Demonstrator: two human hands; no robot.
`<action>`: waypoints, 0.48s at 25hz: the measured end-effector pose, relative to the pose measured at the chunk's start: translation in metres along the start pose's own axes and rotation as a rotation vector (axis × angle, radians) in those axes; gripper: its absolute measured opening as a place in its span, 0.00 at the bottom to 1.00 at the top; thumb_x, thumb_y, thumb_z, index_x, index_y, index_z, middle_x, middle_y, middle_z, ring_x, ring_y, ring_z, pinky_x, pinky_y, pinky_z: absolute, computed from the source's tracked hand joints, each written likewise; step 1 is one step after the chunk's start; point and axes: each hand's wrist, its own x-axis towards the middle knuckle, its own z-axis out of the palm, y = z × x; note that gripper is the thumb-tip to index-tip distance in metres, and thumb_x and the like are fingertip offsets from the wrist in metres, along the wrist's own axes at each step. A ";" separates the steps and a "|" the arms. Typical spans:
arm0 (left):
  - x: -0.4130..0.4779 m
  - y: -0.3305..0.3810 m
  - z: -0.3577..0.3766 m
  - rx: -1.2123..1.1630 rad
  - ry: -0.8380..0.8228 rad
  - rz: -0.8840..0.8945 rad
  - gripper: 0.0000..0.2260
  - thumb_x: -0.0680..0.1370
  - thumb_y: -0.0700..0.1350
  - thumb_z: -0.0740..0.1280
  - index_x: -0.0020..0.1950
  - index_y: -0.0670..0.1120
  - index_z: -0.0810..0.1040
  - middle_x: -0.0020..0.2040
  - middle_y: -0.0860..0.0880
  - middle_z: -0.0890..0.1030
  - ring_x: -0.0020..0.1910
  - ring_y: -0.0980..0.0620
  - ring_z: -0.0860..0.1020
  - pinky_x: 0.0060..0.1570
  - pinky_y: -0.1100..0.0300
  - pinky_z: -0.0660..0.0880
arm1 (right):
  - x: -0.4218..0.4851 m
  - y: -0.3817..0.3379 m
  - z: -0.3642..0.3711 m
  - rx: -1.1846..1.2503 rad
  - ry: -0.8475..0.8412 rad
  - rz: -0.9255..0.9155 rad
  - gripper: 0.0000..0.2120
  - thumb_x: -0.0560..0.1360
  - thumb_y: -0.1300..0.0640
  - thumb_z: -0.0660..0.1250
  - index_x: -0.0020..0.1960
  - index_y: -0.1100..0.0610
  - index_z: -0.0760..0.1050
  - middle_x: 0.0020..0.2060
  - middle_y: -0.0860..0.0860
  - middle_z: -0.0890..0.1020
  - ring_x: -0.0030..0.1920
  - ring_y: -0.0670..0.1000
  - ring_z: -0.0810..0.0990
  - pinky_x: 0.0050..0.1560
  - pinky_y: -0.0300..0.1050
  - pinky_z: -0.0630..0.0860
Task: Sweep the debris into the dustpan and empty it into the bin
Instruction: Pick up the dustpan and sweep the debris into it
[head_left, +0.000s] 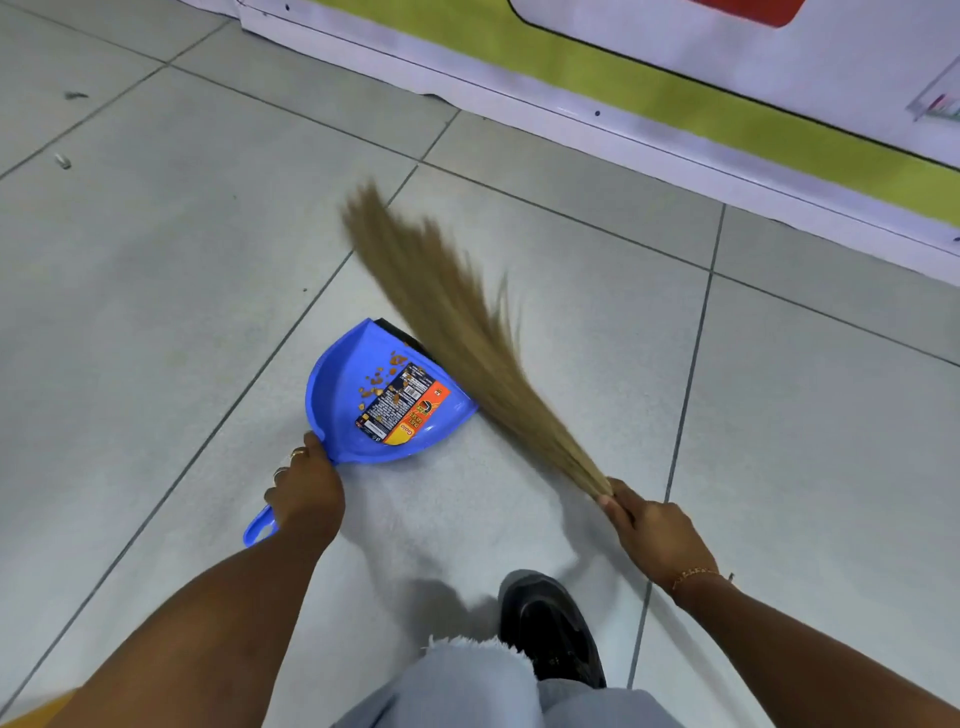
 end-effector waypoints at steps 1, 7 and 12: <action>0.000 0.003 0.000 -0.011 -0.009 -0.013 0.24 0.78 0.36 0.57 0.73 0.41 0.56 0.63 0.37 0.72 0.60 0.35 0.72 0.58 0.42 0.70 | -0.005 0.000 -0.001 0.002 -0.004 -0.022 0.23 0.79 0.40 0.48 0.70 0.45 0.65 0.35 0.52 0.79 0.36 0.54 0.77 0.41 0.47 0.75; -0.001 -0.011 -0.001 -0.008 -0.022 0.007 0.28 0.76 0.33 0.60 0.74 0.40 0.55 0.62 0.35 0.73 0.57 0.33 0.74 0.56 0.43 0.72 | -0.010 0.006 -0.015 0.119 0.192 0.066 0.20 0.81 0.48 0.52 0.73 0.48 0.64 0.48 0.60 0.83 0.47 0.61 0.81 0.44 0.47 0.75; -0.004 -0.042 -0.008 -0.012 -0.015 -0.021 0.29 0.75 0.32 0.61 0.74 0.39 0.56 0.60 0.33 0.74 0.55 0.31 0.74 0.56 0.42 0.72 | 0.021 -0.008 -0.019 0.087 0.149 0.142 0.19 0.82 0.48 0.49 0.69 0.50 0.66 0.45 0.61 0.83 0.46 0.63 0.80 0.45 0.49 0.75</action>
